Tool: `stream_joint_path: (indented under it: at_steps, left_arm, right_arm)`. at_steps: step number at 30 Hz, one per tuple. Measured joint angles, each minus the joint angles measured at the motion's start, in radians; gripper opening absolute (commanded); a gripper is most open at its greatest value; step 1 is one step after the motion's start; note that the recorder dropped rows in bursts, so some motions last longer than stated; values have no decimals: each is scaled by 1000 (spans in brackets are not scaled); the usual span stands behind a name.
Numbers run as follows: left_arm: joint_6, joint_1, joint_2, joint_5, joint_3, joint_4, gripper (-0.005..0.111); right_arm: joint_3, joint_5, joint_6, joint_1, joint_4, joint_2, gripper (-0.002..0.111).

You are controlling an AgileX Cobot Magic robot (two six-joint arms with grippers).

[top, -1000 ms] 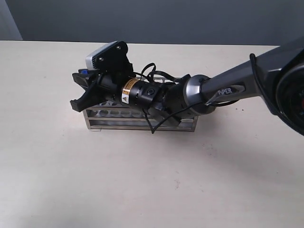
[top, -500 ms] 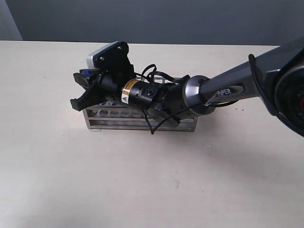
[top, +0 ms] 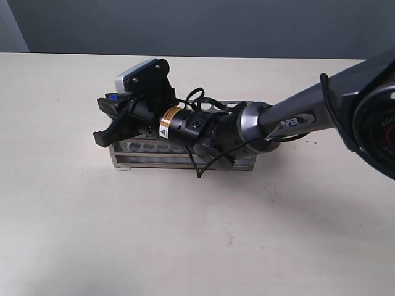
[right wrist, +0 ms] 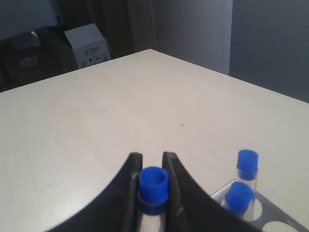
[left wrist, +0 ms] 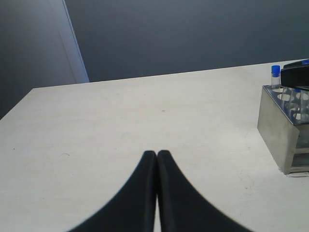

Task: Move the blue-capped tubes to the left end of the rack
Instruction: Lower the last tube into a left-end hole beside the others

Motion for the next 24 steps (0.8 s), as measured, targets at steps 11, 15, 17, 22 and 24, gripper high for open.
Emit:
stream_joint_path:
  at_steps: [11, 15, 17, 22, 24]
  left_arm:
    - [0, 0, 0, 0, 0, 0, 0]
    - [0, 0, 0, 0, 0, 0, 0]
    - [0, 0, 0, 0, 0, 0, 0]
    - [0, 0, 0, 0, 0, 0, 0]
    - [0, 0, 0, 0, 0, 0, 0]
  right_arm:
    - [1, -15, 4, 0, 2, 0, 0]
    - [1, -15, 4, 0, 0, 0, 0]
    - [1, -15, 4, 0, 0, 0, 0]
    - [1, -17, 7, 0, -10, 0, 0]
    - [1, -28, 11, 0, -12, 2, 0]
